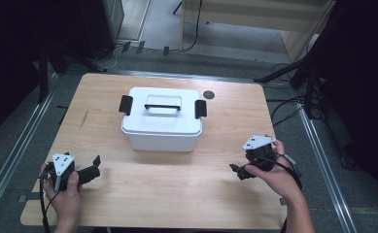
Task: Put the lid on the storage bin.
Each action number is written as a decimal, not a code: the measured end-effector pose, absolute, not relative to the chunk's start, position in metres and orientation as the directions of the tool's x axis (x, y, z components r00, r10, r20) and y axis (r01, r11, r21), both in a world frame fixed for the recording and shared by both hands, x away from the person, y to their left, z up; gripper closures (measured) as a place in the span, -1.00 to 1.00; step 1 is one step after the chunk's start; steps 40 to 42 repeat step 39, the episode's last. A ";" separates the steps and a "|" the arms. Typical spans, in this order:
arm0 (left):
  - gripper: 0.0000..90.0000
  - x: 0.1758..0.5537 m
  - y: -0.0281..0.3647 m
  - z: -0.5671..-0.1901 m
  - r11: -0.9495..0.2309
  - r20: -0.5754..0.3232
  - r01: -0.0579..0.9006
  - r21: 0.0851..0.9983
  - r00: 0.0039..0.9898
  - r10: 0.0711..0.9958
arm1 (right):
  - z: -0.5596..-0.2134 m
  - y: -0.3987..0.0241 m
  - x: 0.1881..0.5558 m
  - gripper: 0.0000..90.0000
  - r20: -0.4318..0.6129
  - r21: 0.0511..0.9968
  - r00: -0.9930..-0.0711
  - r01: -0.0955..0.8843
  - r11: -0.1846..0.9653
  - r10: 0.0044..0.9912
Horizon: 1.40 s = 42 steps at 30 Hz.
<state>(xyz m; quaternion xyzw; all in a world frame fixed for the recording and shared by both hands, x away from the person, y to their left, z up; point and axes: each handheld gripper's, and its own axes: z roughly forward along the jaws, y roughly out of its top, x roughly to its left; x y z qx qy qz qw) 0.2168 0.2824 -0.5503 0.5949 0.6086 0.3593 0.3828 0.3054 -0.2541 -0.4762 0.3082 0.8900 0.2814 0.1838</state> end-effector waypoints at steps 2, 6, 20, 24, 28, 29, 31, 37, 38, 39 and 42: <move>-1.00 0.217 0.282 -0.550 0.027 -0.035 0.448 0.894 0.008 0.999 | -0.480 -0.257 0.302 -1.00 -0.151 0.629 -0.733 0.446 0.637 0.663; -1.00 0.217 0.282 -0.550 0.030 -0.037 0.448 0.894 0.007 0.999 | -0.489 -0.266 0.296 -1.00 -0.141 0.653 -0.712 0.455 0.605 0.688; -1.00 0.216 0.281 -0.550 0.013 -0.022 0.447 0.894 0.015 1.000 | -0.513 -0.301 0.269 -1.00 -0.080 0.721 -0.645 0.489 0.491 0.760; -1.00 0.216 0.280 -0.550 0.003 -0.014 0.446 0.895 0.020 1.000 | -0.519 -0.316 0.258 -1.00 -0.059 0.739 -0.623 0.498 0.454 0.780; -1.00 0.215 0.280 -0.550 -0.009 -0.003 0.443 0.896 0.026 1.000 | -0.521 -0.331 0.245 -1.00 -0.016 0.778 -0.597 0.496 0.385 0.802; -1.00 0.215 0.279 -0.550 -0.010 -0.002 0.445 0.896 0.027 1.000 | -0.522 -0.334 0.242 -1.00 -0.010 0.784 -0.590 0.496 0.372 0.807; -1.00 0.215 0.279 -0.550 -0.011 -0.001 0.446 0.895 0.027 1.000 | -0.524 -0.339 0.237 -1.00 -0.007 0.790 -0.577 0.497 0.358 0.817; -1.00 0.214 0.279 -0.550 -0.013 -0.003 0.450 0.893 0.035 0.999 | -0.524 -0.342 0.227 -1.00 0.001 0.812 -0.551 0.488 0.321 0.835; -1.00 0.214 0.279 -0.550 -0.013 -0.003 0.450 0.893 0.035 0.999 | -0.524 -0.342 0.227 -1.00 0.001 0.812 -0.551 0.488 0.321 0.835; -1.00 0.214 0.279 -0.550 -0.010 -0.006 0.453 0.892 0.034 0.999 | -0.525 -0.342 0.227 -1.00 0.002 0.815 -0.545 0.487 0.314 0.839; -1.00 0.214 0.279 -0.550 -0.010 -0.006 0.453 0.892 0.034 0.999 | -0.525 -0.342 0.227 -1.00 0.002 0.815 -0.545 0.487 0.314 0.839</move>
